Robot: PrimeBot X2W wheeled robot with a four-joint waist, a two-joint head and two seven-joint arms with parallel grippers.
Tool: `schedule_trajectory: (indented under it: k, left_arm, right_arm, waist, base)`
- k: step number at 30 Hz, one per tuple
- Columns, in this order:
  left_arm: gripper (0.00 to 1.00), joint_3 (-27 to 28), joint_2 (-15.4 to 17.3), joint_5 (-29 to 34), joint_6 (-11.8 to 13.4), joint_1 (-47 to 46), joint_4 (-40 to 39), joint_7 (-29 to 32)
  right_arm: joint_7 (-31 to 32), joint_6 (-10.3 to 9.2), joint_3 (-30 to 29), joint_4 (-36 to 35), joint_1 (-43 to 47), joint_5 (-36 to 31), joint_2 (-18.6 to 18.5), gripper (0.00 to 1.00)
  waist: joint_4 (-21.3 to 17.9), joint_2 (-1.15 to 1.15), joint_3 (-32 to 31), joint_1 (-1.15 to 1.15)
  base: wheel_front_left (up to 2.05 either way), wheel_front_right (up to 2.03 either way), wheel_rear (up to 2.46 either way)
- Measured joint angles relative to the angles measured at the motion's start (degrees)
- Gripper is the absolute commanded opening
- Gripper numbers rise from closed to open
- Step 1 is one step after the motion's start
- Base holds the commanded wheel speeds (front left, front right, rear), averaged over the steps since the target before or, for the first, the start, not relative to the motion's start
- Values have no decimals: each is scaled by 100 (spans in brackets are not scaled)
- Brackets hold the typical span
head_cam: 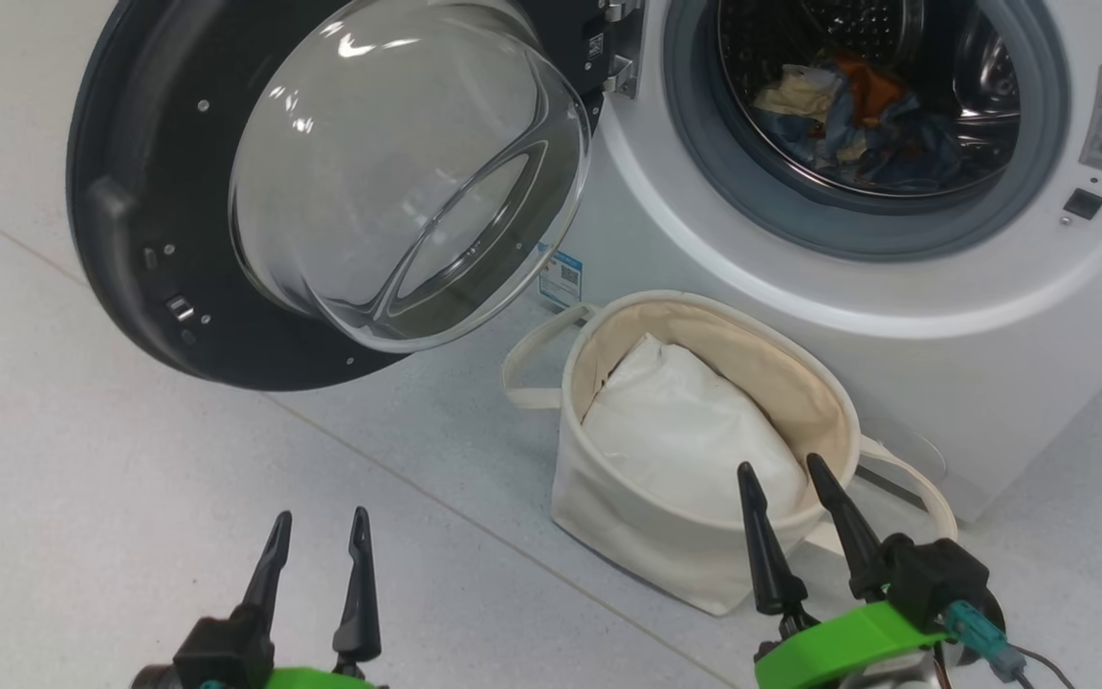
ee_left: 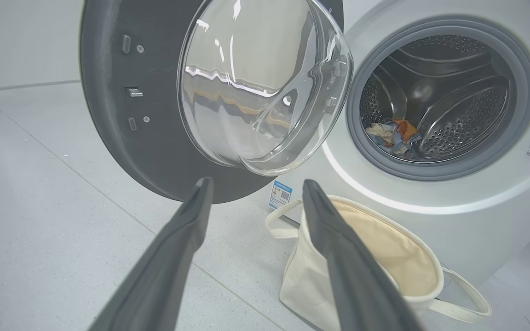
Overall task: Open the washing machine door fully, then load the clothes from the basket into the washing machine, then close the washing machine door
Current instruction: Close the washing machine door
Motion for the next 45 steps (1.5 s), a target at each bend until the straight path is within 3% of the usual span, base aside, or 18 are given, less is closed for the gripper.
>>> schedule_trajectory:
  k: [34,35,43,45]
  left_arm:
    - [99,18,2,-9,-62,7,11,0]
    - [0,16,2,-51,-97,7,8,0]
    - [0,57,3,-859,-499,7,-368,0]
    - [0,191,-1,-1440,-689,7,-509,0]
  right_arm:
    - [0,0,73,12,131,49,0,100]
    - [0,0,73,12,130,49,0,100]
    - [0,0,70,12,127,52,0,100]
    - [0,0,67,13,127,52,0,100]
  waist:
    - [-50,1,-31,0]
    - [-47,1,-32,0]
    - [-45,1,-14,0]
    - [-50,1,0,0]
  base:
    - [0,0,0]
    - [0,0,0]
    - [0,0,0]
    - [0,0,0]
